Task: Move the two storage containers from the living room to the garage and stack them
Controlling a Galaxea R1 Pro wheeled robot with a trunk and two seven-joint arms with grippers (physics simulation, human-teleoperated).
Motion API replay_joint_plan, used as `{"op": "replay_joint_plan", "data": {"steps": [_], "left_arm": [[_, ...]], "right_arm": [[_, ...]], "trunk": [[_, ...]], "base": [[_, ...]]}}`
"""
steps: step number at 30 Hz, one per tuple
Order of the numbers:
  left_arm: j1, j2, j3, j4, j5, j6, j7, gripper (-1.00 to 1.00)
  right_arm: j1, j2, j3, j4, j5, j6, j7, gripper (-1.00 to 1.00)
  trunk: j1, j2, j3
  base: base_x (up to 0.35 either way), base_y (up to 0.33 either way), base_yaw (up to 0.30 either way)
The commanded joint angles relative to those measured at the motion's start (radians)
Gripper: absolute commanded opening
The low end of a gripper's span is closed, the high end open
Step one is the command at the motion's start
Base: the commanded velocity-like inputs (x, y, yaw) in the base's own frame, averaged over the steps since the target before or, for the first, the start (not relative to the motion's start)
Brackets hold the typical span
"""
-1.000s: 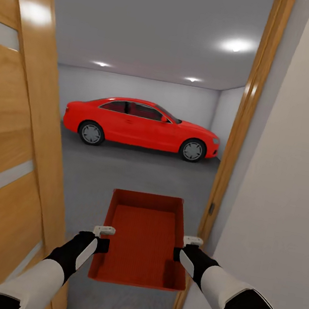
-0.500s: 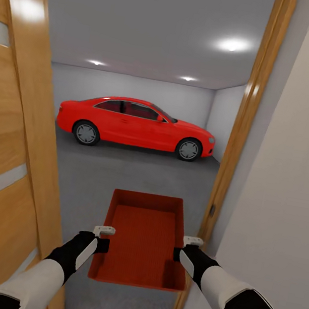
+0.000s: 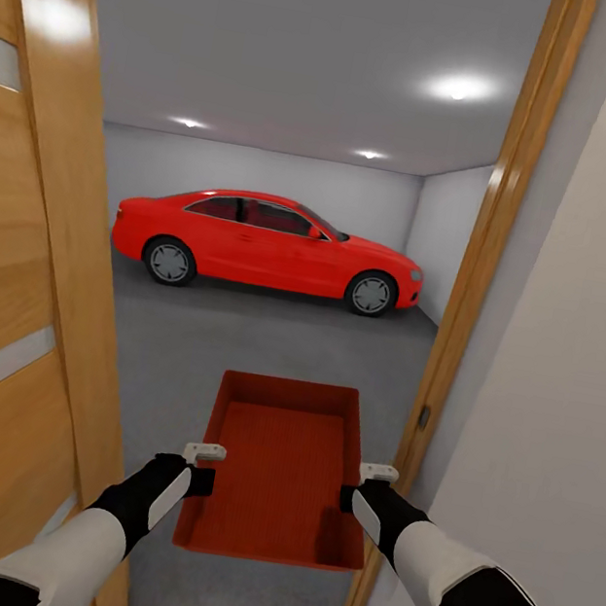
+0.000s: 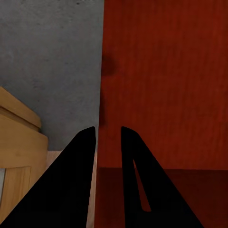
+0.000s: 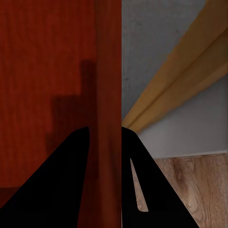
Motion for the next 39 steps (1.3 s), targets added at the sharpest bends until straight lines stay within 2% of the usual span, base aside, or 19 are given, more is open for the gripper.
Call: {"op": "replay_joint_plan", "data": {"steps": [1,19,20,23,39], "left_arm": [[-0.001,0.0,-0.009,-0.003,-0.036,0.009,0.014,-1.0],[-0.001,0.0,-0.01,-0.004,-0.036,0.008,0.014,-1.0],[-0.001,0.002,-0.01,-0.004,0.005,0.006,0.014,-1.0],[-0.001,0.003,-0.011,-0.004,0.022,0.004,0.016,-1.0],[-0.001,0.005,-0.011,-0.006,0.019,0.003,0.014,-1.0]], "right_arm": [[-0.001,0.0,0.046,0.0,-0.016,0.007,-0.009,-1.0],[-0.001,0.0,0.046,0.0,-0.016,0.005,-0.008,-1.0],[-0.001,0.0,0.01,-0.002,-0.01,0.003,-0.008,-1.0],[-0.001,0.0,0.008,-0.003,-0.01,0.002,-0.008,-1.0],[-0.001,-0.001,0.014,-0.003,-0.018,-0.003,-0.008,-1.0]], "trunk": [[0.0,-0.002,-0.002],[0.0,-0.002,-0.002],[0.0,-0.002,-0.002],[0.0,-0.002,-0.002],[0.0,-0.002,-0.002]], "base": [[0.0,0.0,0.0],[0.0,0.0,0.0],[0.0,0.0,0.0],[0.0,0.0,0.0],[0.001,0.0,0.0]]}}
